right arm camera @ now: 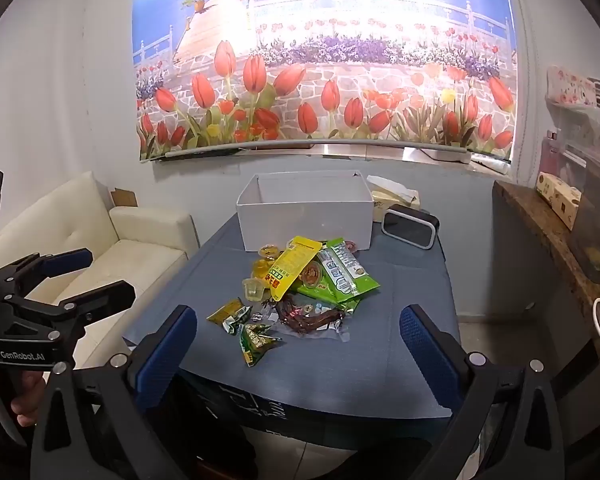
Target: Organize snacks
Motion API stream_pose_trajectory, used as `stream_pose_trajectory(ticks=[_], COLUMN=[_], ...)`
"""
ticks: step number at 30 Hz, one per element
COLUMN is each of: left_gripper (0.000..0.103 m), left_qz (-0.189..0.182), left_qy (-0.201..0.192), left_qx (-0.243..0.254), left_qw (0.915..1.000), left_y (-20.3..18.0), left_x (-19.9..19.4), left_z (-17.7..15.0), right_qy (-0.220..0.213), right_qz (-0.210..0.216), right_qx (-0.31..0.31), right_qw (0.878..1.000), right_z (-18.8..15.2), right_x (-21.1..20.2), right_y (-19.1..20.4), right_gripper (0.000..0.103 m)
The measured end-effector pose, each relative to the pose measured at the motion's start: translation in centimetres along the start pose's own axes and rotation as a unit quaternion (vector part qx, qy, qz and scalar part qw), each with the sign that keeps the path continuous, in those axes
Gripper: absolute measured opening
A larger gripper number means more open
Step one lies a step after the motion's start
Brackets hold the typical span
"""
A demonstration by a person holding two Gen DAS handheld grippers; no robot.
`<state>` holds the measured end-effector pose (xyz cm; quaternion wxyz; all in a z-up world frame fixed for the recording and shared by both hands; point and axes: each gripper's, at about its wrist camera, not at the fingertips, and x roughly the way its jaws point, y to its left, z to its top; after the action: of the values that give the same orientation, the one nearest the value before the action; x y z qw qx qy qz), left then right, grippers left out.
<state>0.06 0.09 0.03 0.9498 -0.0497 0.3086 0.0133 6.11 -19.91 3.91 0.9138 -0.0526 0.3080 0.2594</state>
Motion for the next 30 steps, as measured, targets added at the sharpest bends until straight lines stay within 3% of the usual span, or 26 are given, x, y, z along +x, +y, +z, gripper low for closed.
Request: stream_pose_trajectory(ticks=[30], left_gripper=[0.103], left_qz=[0.0], left_qy=[-0.002], left_qx=[0.009], left_qw=[1.0], left_y=[-0.26], left_x=[-0.29], left_z=[0.09], right_qy=[-0.002], right_qz=[0.001], right_qx=[0.003], right_qw=[1.0], right_z=[0.0], right_x=[-0.05], right_y=[-0.26], right_gripper=[0.103])
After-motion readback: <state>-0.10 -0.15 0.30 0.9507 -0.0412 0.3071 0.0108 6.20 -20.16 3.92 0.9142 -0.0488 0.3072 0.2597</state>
